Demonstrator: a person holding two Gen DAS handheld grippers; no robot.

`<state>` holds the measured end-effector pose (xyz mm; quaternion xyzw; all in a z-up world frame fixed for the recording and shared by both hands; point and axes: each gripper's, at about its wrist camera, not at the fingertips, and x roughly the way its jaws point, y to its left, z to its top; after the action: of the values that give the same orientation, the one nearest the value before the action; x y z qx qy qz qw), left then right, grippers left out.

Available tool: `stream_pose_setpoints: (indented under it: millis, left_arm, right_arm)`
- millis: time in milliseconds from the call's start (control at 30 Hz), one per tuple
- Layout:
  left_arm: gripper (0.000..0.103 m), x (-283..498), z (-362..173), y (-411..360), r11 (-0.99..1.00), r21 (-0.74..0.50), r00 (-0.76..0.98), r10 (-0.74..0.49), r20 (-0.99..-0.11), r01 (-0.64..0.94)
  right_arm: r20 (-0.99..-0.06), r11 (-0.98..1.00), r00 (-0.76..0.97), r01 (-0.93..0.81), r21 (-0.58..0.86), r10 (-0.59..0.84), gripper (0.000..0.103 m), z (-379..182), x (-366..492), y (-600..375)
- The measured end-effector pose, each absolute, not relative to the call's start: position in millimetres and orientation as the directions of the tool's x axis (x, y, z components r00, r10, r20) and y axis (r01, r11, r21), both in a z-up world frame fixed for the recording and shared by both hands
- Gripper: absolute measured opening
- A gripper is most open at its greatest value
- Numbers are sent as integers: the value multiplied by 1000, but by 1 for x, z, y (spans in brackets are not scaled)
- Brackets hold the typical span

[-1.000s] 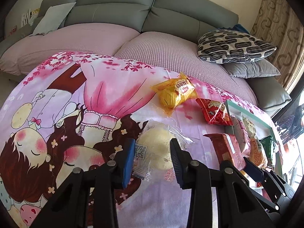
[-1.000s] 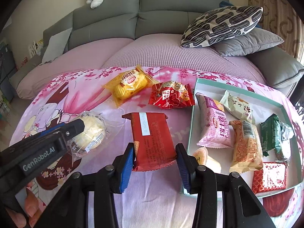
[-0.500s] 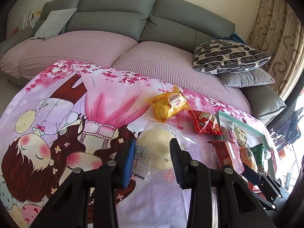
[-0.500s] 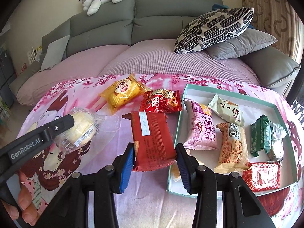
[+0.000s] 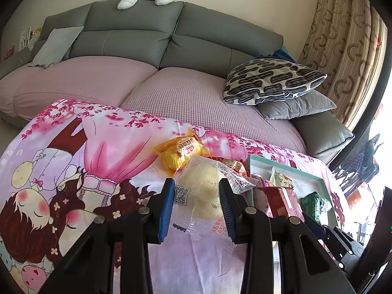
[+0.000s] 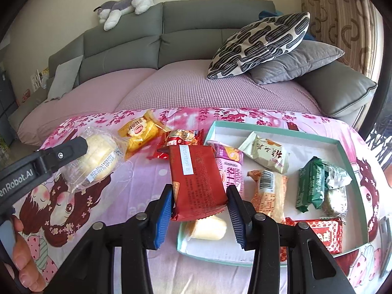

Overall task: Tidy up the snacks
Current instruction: 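Carry the bun bag and red pack over the tray with both grippers, then lower both packs into the tray and open both grippers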

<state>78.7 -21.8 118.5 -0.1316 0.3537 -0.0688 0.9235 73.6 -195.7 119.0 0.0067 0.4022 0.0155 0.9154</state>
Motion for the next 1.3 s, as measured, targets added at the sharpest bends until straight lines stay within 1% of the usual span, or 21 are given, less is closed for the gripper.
stream_pose_setpoints:
  millis: [767, 1000, 1300]
  left_arm:
    - [38, 75, 136, -164, 947, -194, 717, -320, -619, 255]
    - [38, 78, 129, -182, 951, -175, 711, -306, -633, 254]
    - [38, 85, 111, -188, 966, -129, 701, -251, -667, 223]
  right_arm:
    - [-717, 955, 678, 290, 57, -163, 46, 135, 53, -353]
    - [-720, 947, 671, 315, 58, -179, 46, 136, 45, -375]
    - [-771, 949, 617, 312, 56, -157, 46, 114, 49, -381]
